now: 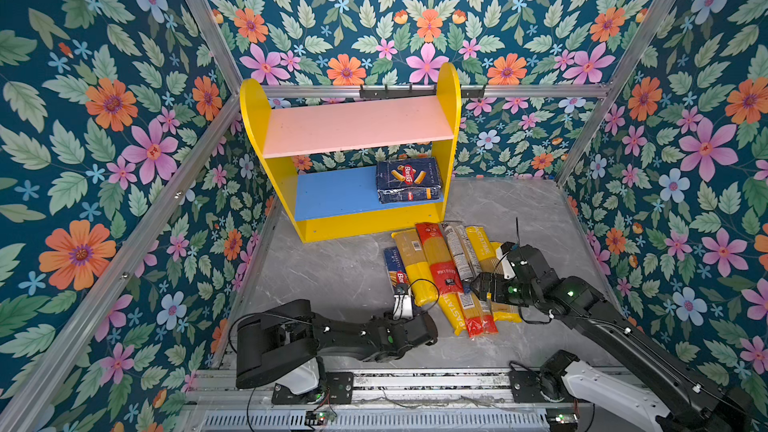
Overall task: Place and organize the pasta boxes and bags onto the shelf
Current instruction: 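Open the left gripper and lower it over the blue Barilla spaghetti box, then close the left gripper on the near end of the spaghetti box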
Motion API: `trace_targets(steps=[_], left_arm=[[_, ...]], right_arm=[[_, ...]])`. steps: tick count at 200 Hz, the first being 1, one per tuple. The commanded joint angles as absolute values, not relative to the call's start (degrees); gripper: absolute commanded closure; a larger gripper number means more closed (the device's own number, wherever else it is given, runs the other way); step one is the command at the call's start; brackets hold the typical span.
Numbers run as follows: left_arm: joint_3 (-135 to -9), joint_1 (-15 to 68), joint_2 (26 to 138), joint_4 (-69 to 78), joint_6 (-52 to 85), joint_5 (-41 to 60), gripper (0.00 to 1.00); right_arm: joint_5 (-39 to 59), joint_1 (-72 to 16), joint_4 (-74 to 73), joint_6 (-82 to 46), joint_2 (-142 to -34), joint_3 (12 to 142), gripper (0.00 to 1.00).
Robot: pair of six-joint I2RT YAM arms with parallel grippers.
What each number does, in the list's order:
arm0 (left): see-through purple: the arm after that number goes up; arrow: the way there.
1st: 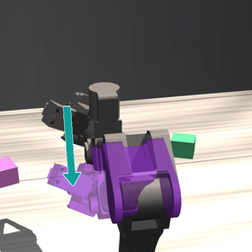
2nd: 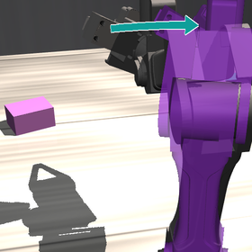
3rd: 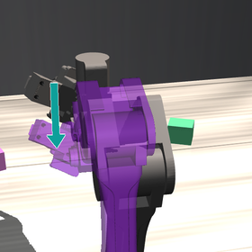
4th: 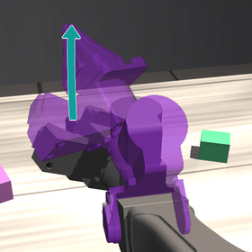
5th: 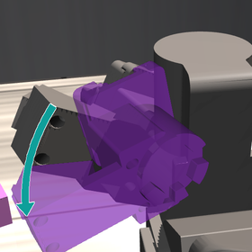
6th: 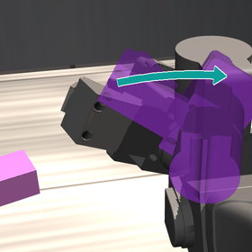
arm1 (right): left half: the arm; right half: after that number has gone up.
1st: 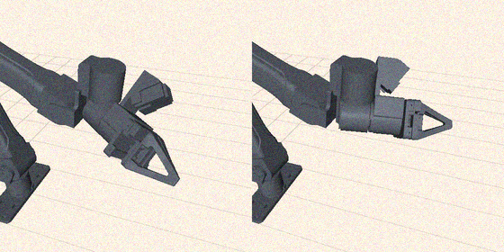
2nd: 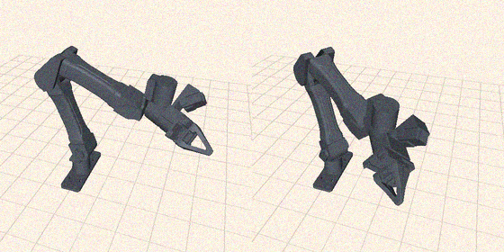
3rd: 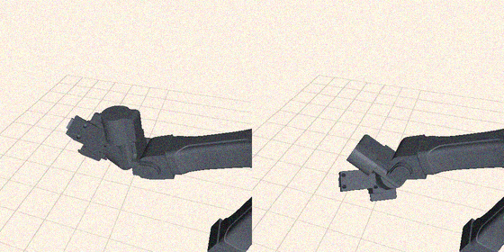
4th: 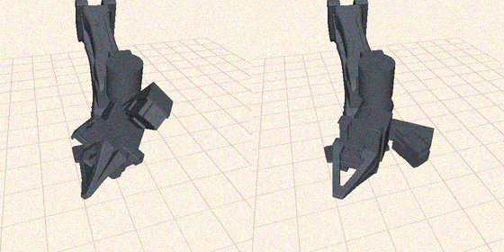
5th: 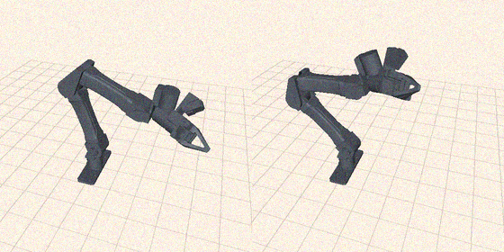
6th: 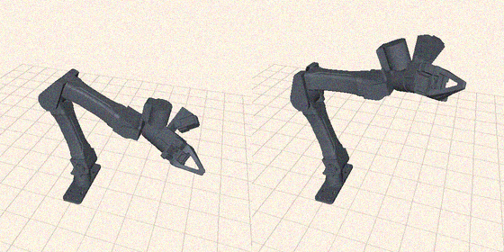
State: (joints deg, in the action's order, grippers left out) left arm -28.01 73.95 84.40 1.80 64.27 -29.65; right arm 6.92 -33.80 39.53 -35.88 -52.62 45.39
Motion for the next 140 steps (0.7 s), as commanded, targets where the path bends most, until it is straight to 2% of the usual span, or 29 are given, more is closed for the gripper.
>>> trace_targets(steps=[1, 45, 73, 113, 140], left_arm=[[-24.3, 71.0, 81.4, -4.8, 65.7, -23.4, 0.21], [-19.8, 63.9, 70.5, -9.0, 61.9, -24.0, 0.19], [-18.6, 60.3, 65.8, -11.3, 59.7, -24.1, 0.14], [-16.5, 59.2, 63.3, -9.4, 58.5, -22.1, 0.02], [-15.4, 59.4, 63.0, -6.1, 56.4, -21.0, 0.0]], right_arm=[[6.7, -33.8, 38.3, -35.2, -53.1, 45.8, 0.01], [7.2, -33.8, 36.0, -34.8, -56.2, 45.9, 0.01], [8.0, -33.8, 34.0, -34.7, -58.8, 46.1, 0.01], [8.5, -33.8, 32.7, -34.5, -60.5, 46.5, 0.01], [8.7, -33.8, 32.6, -34.4, -60.7, 46.7, 0.01]])
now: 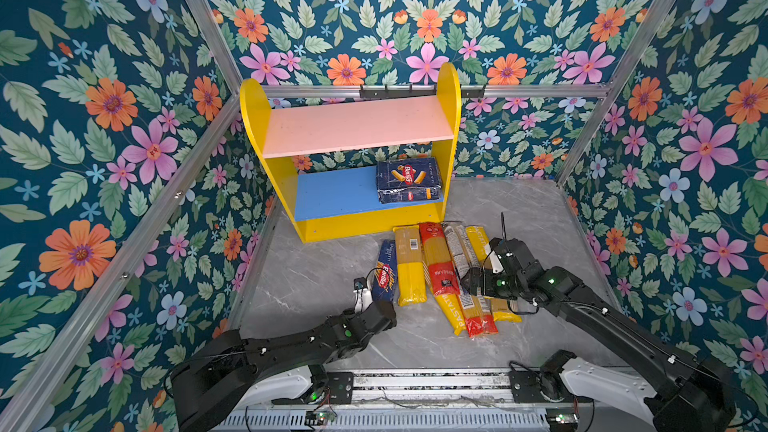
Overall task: Place and organize the pasta boxes and bags onto the shelf
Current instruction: 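Close the left gripper on the near end of the spaghetti box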
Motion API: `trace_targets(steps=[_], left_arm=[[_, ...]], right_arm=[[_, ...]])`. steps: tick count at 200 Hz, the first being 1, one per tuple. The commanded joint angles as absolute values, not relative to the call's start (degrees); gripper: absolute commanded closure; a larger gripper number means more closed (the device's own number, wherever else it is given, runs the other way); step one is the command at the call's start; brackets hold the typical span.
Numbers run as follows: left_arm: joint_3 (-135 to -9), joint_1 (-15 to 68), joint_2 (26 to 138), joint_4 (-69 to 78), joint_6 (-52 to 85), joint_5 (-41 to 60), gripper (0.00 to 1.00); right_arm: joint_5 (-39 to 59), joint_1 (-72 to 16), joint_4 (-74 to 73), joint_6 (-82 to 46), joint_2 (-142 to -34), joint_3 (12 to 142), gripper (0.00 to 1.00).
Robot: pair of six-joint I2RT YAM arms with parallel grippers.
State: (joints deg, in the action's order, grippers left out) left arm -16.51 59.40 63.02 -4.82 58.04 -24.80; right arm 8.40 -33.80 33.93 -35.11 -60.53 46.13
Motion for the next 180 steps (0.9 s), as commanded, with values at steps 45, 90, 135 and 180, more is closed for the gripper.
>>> trace_targets(steps=[45, 90, 135, 180], left_arm=[[-14.2, 59.4, 61.3, -0.4, 51.7, -21.5, 0.0], [-14.7, 59.6, 61.9, 2.1, 49.4, -20.6, 0.0], [-15.3, 59.9, 66.5, 2.7, 49.6, -20.7, 0.0], [-15.1, 59.9, 69.8, 3.8, 50.0, -21.5, 0.16]], right_arm=[[8.7, -33.8, 33.3, -34.3, -60.2, 46.6, 0.01], [8.5, -33.8, 34.4, -34.8, -59.0, 46.7, 0.01], [8.5, -33.8, 35.1, -35.4, -58.4, 46.8, 0.01], [8.5, -33.8, 35.8, -35.7, -57.8, 47.1, 0.01]])
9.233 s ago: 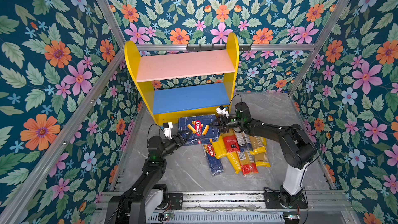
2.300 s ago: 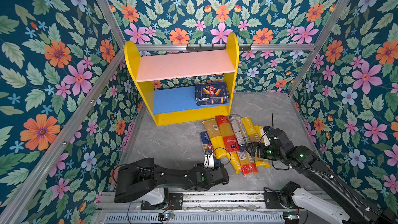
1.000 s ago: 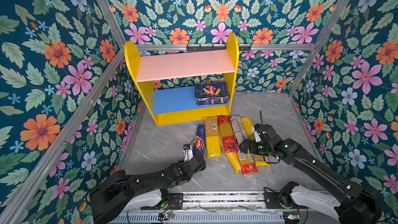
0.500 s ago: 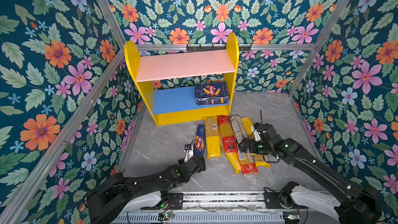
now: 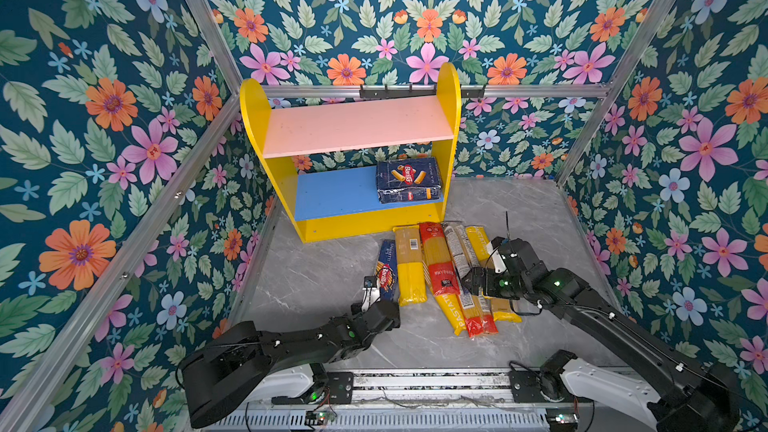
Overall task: Place and organize the pasta boxes and bags onto the shelf
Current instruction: 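Close the left gripper on the near end of the spaghetti box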
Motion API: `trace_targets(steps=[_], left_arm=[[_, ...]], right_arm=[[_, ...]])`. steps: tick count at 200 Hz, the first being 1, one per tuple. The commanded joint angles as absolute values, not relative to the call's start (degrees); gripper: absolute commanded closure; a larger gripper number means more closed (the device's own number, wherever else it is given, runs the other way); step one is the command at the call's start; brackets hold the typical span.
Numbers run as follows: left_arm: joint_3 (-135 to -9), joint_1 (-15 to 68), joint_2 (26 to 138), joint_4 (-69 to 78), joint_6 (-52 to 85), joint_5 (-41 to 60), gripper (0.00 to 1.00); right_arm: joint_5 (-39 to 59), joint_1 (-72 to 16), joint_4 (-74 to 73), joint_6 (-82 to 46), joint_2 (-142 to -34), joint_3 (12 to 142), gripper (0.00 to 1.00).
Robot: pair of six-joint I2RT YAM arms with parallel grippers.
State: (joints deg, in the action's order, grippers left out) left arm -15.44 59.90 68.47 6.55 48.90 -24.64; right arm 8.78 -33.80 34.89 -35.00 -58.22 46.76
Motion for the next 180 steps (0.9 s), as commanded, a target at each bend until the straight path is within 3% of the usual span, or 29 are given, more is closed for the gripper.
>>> trace_targets(steps=[1, 81, 180], left_arm=[[-15.1, 59.9, 69.9, 3.8, 50.0, -21.5, 0.17], [-13.2, 60.6, 70.8, 4.7, 52.1, -20.1, 0.61], [-15.4, 61.2, 48.8, -13.0, 51.6, -25.4, 0.76]], right_arm=[[8.5, -33.8, 35.8, -35.7, -57.7, 47.0, 0.01], [8.2, -33.8, 37.8, -35.9, -56.0, 47.6, 0.01], [9.1, -33.8, 37.4, -35.7, -56.9, 49.6, 0.01]])
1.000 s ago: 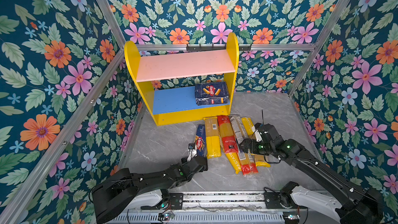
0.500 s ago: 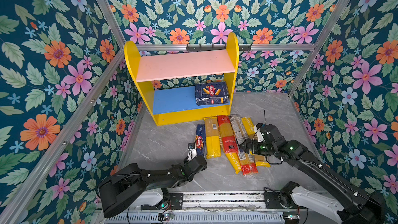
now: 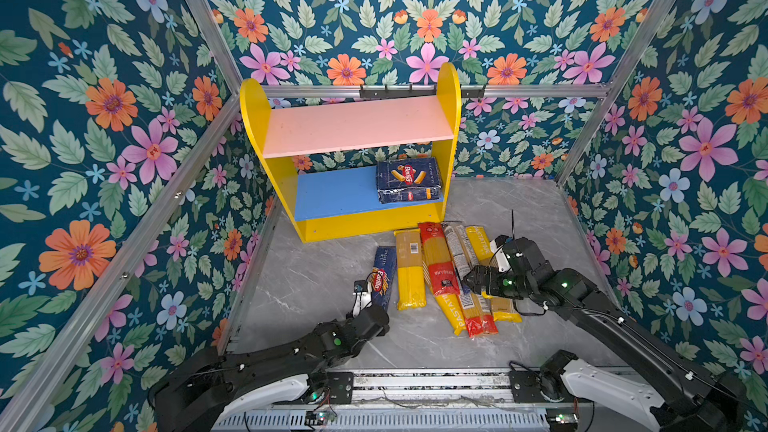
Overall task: Place and organize the pasta boxes and bags onto the shelf
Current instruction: 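Close the left gripper on the near end of the spaghetti box, then lift the spaghetti box upright with the left gripper toward the shelf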
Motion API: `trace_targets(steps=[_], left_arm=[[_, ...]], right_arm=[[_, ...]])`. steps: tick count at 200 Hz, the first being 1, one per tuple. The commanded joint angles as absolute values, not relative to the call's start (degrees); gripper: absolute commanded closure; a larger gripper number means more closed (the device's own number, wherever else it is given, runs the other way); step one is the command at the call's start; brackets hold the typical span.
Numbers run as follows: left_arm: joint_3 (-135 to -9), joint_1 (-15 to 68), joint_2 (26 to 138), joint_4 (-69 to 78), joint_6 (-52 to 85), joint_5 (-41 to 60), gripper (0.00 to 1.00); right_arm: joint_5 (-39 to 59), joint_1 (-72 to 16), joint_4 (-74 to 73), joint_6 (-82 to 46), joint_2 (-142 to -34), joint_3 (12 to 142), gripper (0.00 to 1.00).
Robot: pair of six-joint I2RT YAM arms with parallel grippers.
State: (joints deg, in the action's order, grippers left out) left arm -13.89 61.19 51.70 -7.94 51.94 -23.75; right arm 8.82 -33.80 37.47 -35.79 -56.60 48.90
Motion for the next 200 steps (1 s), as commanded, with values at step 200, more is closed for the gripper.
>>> trace_targets(steps=[200], left_arm=[[-28.4, 61.3, 34.6, -33.1, 47.6, -32.6, 0.86]], right_arm=[[10.6, -33.8, 36.6, -34.0, -60.6, 54.4, 0.01]])
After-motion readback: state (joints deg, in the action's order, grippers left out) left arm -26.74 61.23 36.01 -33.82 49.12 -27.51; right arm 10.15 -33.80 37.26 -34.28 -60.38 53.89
